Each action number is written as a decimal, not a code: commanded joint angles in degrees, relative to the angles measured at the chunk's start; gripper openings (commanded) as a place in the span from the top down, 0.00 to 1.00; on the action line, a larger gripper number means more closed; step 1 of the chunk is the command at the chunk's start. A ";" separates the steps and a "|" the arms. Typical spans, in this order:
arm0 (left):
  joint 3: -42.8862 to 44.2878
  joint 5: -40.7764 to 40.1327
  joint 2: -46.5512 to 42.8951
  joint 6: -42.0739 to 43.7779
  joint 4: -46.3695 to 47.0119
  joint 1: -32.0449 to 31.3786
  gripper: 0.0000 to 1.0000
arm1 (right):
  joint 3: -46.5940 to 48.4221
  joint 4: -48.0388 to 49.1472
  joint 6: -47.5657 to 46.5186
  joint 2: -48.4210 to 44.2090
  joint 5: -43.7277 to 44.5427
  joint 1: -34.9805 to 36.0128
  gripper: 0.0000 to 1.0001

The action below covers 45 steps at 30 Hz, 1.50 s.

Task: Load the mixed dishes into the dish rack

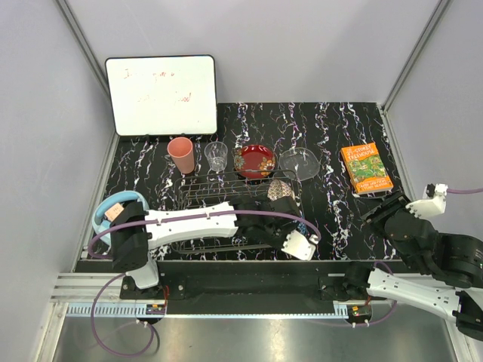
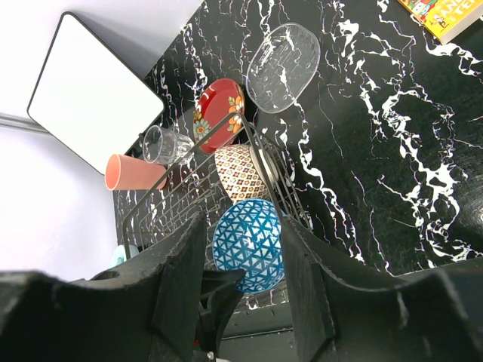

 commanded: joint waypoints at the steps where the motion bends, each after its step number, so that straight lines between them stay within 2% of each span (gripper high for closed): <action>1: 3.61 1.19 0.63 -2.91 -1.16 -0.09 0.87 | -0.47 -8.55 1.61 0.36 1.95 0.43 0.48; 2: 4.83 1.27 0.72 -3.26 -1.51 -0.09 1.00 | -0.47 -8.55 1.61 0.53 1.87 0.43 0.48; 10: 11.34 0.22 1.60 -9.85 -2.83 0.00 1.00 | -1.08 -8.55 1.87 0.62 1.16 0.35 0.49; 16: 24.41 -1.36 2.47 -18.01 -2.74 1.49 1.00 | -2.22 -8.47 2.31 1.68 0.99 0.35 0.49; 19: 27.86 0.91 1.52 -25.04 -2.57 3.33 1.00 | -2.31 -8.55 2.40 2.29 0.81 0.43 0.49; 22: 26.73 2.76 -0.77 -31.28 -1.07 4.83 1.00 | -2.40 -8.47 2.40 2.64 0.81 0.35 0.49; 26: 26.99 5.67 -2.97 -47.42 0.25 7.29 1.00 | -2.84 -8.64 3.10 3.08 0.90 0.35 0.50; 28: 29.17 8.64 -3.24 -52.72 -0.10 8.60 1.00 | -3.19 -8.73 3.89 3.43 1.16 0.43 0.50; 29: 29.97 7.79 -3.15 -59.97 -1.06 9.83 1.00 | -3.28 -8.82 4.16 3.44 1.60 0.35 0.50; 30: 30.76 5.60 -3.15 -64.48 -1.86 10.36 1.00 | -3.89 -8.82 4.77 3.70 2.04 0.35 0.50; 31: 31.38 6.80 -3.24 -68.09 -2.04 11.24 1.00 | -4.07 -8.90 5.12 3.79 2.22 0.35 0.50; 34: 29.64 20.38 -4.20 -76.98 0.85 15.63 1.00 | -5.21 -8.90 7.14 4.66 3.18 0.43 0.54; 37: 27.62 25.96 -6.22 -79.46 2.79 16.52 1.00 | -7.05 -8.82 10.22 5.54 3.71 0.43 0.59; 39: 24.20 32.34 -8.14 -88.57 7.60 19.32 1.00 | -8.81 -7.94 11.72 5.81 3.62 0.35 0.60; 40: 18.52 33.17 -9.03 -92.00 10.33 20.64 1.00 | -9.60 -5.41 11.20 5.81 3.54 0.43 0.61; 43: 13.05 33.70 -9.83 -96.94 13.42 24.24 1.00 | -12.85 0.91 9.17 7.21 1.87 0.35 0.62; 45: 10.31 32.57 -10.35 -101.77 14.56 24.25 1.00 | -14.09 3.13 9.17 10.10 0.64 0.35 0.62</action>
